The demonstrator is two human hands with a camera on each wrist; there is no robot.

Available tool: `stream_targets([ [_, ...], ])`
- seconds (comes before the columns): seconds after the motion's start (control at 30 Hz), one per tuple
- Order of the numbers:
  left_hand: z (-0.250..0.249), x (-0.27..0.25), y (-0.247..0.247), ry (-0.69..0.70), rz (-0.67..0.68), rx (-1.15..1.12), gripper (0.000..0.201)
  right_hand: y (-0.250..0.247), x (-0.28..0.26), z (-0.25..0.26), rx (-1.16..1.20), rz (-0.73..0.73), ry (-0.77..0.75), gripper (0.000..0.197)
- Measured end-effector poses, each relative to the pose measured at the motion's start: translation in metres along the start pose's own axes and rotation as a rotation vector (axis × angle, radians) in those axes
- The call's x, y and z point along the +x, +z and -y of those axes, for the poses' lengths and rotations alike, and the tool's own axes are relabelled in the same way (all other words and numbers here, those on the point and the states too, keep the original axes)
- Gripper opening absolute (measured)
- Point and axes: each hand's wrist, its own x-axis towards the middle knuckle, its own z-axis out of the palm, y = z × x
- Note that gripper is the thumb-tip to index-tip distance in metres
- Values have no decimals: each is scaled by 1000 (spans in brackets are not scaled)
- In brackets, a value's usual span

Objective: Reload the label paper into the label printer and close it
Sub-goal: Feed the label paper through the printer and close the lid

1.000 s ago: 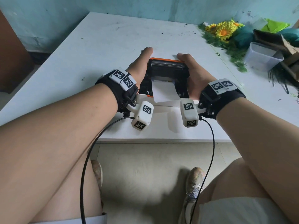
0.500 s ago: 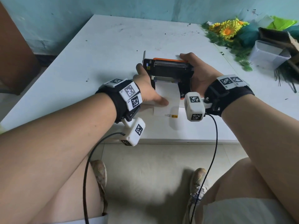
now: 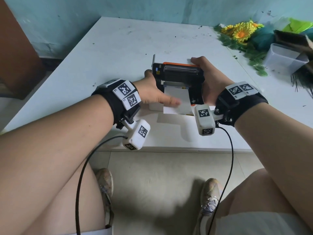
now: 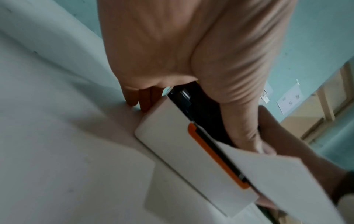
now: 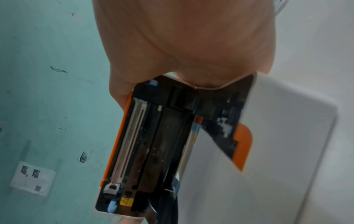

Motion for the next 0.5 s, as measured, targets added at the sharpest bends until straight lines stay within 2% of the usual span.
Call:
stream_targets([
  [0.1, -12, -6, -4, -30, -16, -279, 143, 1, -2, 0, 24, -23, -3, 41],
  [0.2, -26, -17, -12, 0, 25, -542, 86, 2, -3, 0, 41, -29, -1, 40],
  [0.3, -21, -9, -14, -63, -17, -651, 76, 2, -6, 0, 63, -27, -2, 39],
  [0.33, -21, -11, -15, -71, -21, -675, 67, 1, -8, 0, 71, -25, -3, 36],
  [0.4, -20, -12, -17, -86, -18, -754, 31, 0, -10, 0, 86, -17, -9, 32],
  [0.43, -20, -9, -17, -102, -20, -794, 22, 0, -11, 0, 91, -7, -11, 31],
  [0.5, -20, -9, -16, -113, -19, -845, 22, -1, -12, -1, 95, 0, -11, 32],
])
